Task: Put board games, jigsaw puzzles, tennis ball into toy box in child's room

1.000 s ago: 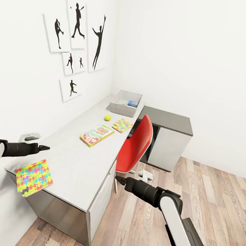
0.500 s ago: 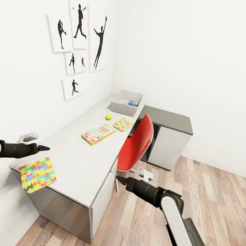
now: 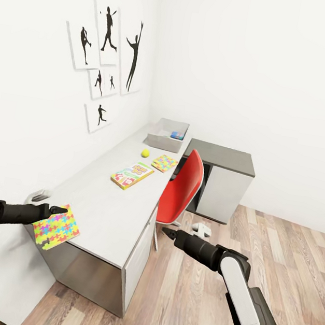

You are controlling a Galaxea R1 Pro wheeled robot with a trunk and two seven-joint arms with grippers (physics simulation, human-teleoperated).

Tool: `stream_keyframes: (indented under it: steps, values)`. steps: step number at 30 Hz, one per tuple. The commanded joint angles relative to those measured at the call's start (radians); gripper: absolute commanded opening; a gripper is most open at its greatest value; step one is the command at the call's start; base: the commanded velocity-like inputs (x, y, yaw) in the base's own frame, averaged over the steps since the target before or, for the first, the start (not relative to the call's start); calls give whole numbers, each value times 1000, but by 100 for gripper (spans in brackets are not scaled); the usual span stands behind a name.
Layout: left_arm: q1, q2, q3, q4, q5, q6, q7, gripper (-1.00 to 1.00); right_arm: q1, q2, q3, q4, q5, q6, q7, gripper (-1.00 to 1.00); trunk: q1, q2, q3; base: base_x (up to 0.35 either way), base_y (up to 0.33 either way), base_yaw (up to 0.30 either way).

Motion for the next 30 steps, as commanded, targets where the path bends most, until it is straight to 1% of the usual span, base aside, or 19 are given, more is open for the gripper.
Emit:
stream_keyframes:
  steps: [1, 13, 16, 25, 30]
  values:
    - [1, 0, 1, -1, -2, 7, -5, 100, -1, 0, 0, -1, -10, 1, -10, 100, 0, -1, -1, -10, 5, 0]
    - [9, -1, 1, -3, -1, 7, -8, 100, -1, 3, -5, 0, -11, -7, -9, 100, 0, -1, -1, -2, 1, 0]
    - [9, -2, 1, -2, -1, 7, -9, 100, -1, 4, -3, 0, -11, -7, -9, 100, 0, -1, -1, -8, -2, 76]
    - [9, -2, 1, -4, 0, 7, -9, 100, -1, 4, -2, 0, -11, -6, -9, 100, 0, -1, 2, -51, -68, 238]
    - [10, -9, 1, -4, -1, 7, -10, 100, -1, 3, -2, 0, -11, -5, -9, 100, 0, -1, 3, -5, -9, 278]
